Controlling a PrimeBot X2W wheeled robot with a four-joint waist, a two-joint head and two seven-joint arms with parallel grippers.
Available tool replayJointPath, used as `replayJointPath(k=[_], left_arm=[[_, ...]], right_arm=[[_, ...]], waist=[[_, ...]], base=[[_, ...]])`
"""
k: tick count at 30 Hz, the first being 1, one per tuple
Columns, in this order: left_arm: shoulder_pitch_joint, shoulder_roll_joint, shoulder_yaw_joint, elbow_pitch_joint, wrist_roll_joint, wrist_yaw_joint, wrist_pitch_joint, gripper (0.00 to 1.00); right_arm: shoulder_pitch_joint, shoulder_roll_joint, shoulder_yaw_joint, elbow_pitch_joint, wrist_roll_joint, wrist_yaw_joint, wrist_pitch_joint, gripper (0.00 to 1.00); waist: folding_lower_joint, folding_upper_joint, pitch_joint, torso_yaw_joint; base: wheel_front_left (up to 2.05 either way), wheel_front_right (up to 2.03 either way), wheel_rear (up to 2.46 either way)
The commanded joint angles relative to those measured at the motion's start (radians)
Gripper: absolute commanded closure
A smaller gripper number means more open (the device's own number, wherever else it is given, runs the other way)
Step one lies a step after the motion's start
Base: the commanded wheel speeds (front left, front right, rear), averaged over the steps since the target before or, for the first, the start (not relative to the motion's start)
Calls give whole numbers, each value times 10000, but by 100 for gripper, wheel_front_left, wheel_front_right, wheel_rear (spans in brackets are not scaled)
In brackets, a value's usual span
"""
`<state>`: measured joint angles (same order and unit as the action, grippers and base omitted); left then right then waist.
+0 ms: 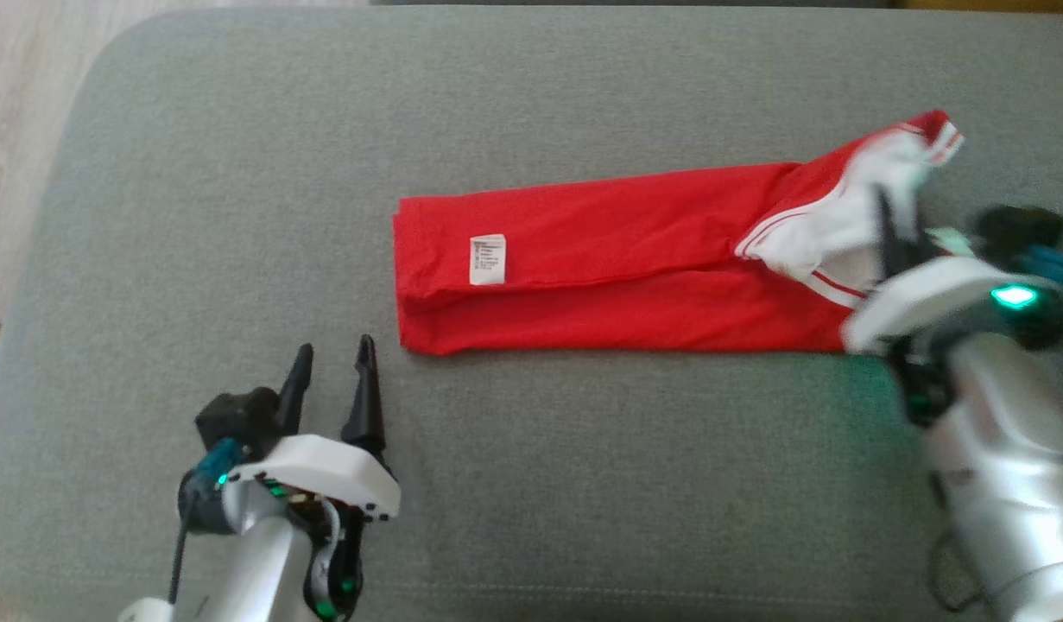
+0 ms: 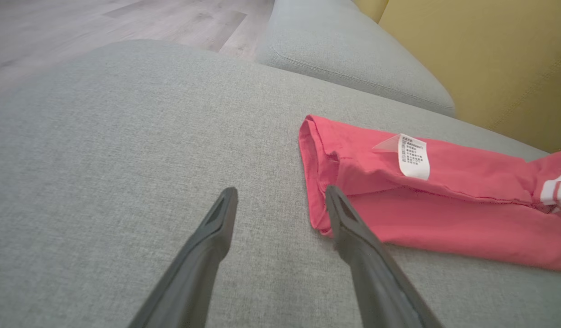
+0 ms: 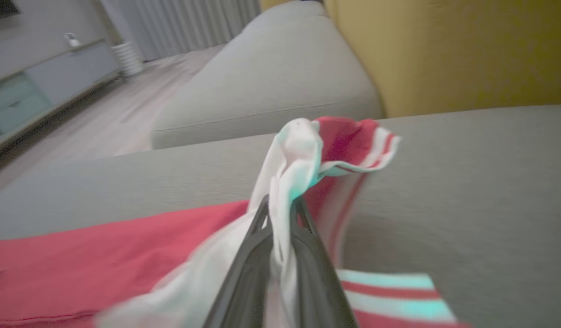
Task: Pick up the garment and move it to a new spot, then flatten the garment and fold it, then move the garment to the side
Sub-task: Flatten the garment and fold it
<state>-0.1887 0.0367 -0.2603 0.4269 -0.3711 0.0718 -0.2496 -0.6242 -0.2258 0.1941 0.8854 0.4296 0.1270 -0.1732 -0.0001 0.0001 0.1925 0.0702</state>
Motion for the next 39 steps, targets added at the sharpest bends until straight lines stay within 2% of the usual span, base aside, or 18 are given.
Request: replayJointPath(k=[1, 5, 10, 14, 21, 22, 23, 26, 29, 32, 39], left_arm=[[-244, 136, 226, -231, -42, 54, -122, 0], [-335, 136, -123, -200, -162, 44, -122, 0], [-276, 136, -513, -320, -205, 91, -122, 0], [-224, 135, -905, -282, -263, 102, -122, 0], [-127, 135, -1514, -179, -347, 128, -122, 0], [-119, 135, -1565, -165, -339, 128, -122, 0], [-91, 135, -1623, -133, -319, 173, -122, 0], [-95, 135, -1532, -124, -279, 342, -122, 0], [-93, 135, -1360, -198, -215, 476, -122, 0], [-114, 135, -1166, -255, -103, 544, -122, 0], [-246, 135, -585, -430, 192, 709, -122, 0]], right_arm=[[-146, 211, 357, -449, 82, 37, 39, 100], [118, 659, 1543, -1508, 464, 37, 520, 100], [404, 1109, 2732, -2236, 877, 37, 1053, 100], [377, 1415, 3273, -2223, 1069, 37, 1143, 100], [-172, 1733, 3726, -1424, 1228, 37, 761, 100], [-241, 1742, 3821, -1394, 1352, 37, 641, 84], [-302, 1749, 4155, -1515, 1797, 37, 414, 0], [-528, 1752, 4223, -1312, 1642, 37, -292, 0], [-636, 1753, 3633, -886, 1213, 37, -728, 0], [-622, 1720, 2569, -558, 454, 37, -866, 0], [497, 1599, 36, -1550, -1557, 37, -882, 0]], waist=[[1, -1, -17, 43], [1, -1, -60, 404], [1, -1, -173, 1226], [1, -1, -215, 2027], [1, -1, -321, 3146], [1, -1, -337, 3222], [1, -1, -388, 3285], [1, -1, -485, 3113], [1, -1, -576, 2708], [1, -1, -626, 2184], [1, -1, -578, 961]], base=[[0, 0, 0], [0, 0, 0], [0, 0, 0], [0, 0, 0], [0, 0, 0], [0, 0, 0], [0, 0, 0], [0, 0, 0], [0, 0, 0], [0, 0, 0], [0, 0, 0]])
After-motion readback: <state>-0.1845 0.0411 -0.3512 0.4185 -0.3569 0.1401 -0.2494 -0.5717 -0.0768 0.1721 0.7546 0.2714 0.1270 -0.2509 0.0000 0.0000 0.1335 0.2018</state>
